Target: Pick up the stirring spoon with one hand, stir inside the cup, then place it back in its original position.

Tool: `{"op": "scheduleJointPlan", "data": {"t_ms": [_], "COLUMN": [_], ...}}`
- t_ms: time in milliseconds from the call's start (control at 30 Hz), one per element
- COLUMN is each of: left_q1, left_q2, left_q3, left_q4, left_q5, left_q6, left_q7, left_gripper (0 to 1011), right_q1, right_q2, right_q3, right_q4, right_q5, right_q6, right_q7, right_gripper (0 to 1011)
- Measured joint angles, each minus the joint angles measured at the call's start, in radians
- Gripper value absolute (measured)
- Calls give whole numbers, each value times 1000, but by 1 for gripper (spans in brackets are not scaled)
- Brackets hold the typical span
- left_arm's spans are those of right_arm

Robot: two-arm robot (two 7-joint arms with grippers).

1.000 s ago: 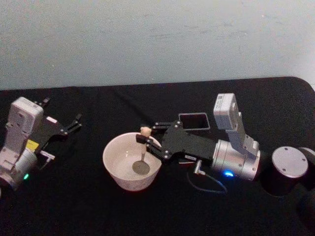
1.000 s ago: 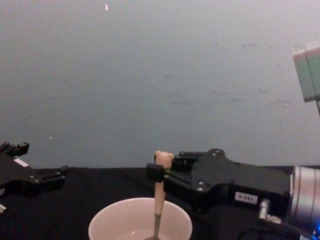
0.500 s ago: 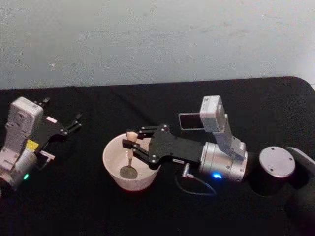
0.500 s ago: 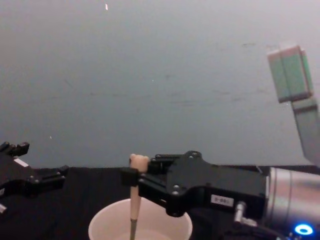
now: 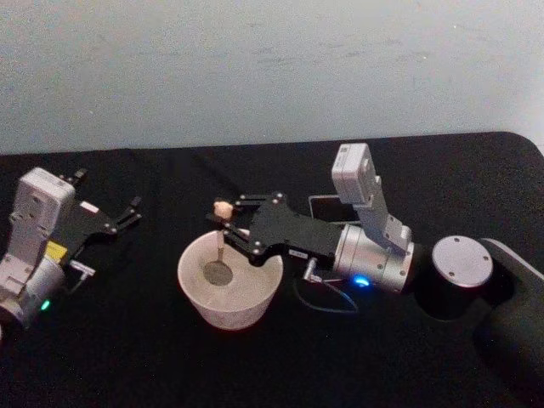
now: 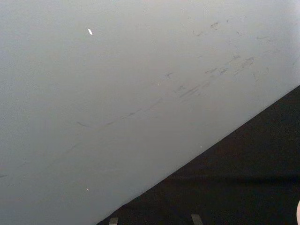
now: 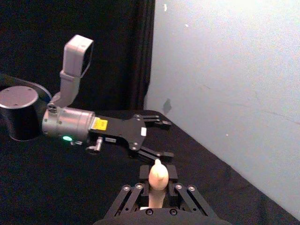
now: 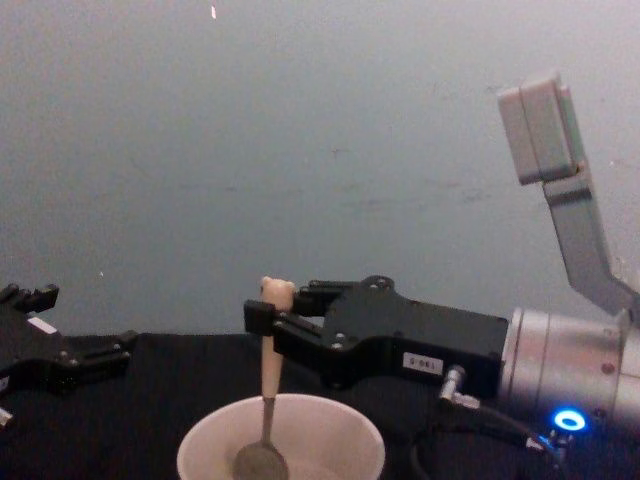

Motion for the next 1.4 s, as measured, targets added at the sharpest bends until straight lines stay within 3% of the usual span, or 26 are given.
{"op": "scheduleJointPlan", "data": {"t_ms": [667, 933, 1400], "left_q1": [0, 0, 0], "left_q2": [0, 0, 0], "left_q3": [0, 0, 0], "left_q4": [0, 0, 0], "left_q5": [0, 0, 0], "left_q6": [0, 0, 0], "left_q7": [0, 0, 0], "left_gripper": [1001, 1001, 1001], "right_q1": [-22, -34, -72], "right_q2": [28, 56, 135], "right_q3": [35, 62, 140], "right_q4": [-38, -117, -273], "right_q5": [3, 17, 61], "right_q6": [-4, -4, 11], "right_q7": [-9, -22, -60], "right_gripper": [213, 213, 213]}}
